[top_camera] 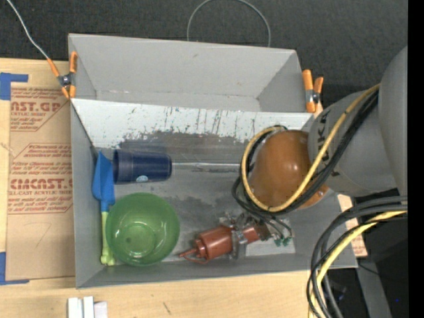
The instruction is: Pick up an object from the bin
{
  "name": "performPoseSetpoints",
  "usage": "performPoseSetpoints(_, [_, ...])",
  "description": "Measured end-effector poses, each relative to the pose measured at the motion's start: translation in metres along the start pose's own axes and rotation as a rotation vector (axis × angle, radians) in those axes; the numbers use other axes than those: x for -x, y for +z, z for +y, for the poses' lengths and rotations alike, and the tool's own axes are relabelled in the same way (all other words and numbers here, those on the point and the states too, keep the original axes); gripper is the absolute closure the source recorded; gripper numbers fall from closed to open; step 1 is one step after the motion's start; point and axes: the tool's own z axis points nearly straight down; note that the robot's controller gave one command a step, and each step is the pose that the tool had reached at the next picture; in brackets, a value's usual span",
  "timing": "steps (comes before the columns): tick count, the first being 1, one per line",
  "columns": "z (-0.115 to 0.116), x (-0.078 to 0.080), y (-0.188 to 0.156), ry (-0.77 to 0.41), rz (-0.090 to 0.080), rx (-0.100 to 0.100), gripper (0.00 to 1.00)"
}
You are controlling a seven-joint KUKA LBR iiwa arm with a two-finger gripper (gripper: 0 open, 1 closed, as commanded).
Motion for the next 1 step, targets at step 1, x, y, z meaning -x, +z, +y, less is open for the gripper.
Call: performPoseSetpoints(1, [0.0002, -0.0001, -0.0146, -0.001, -0.001, -0.001, 1.00])
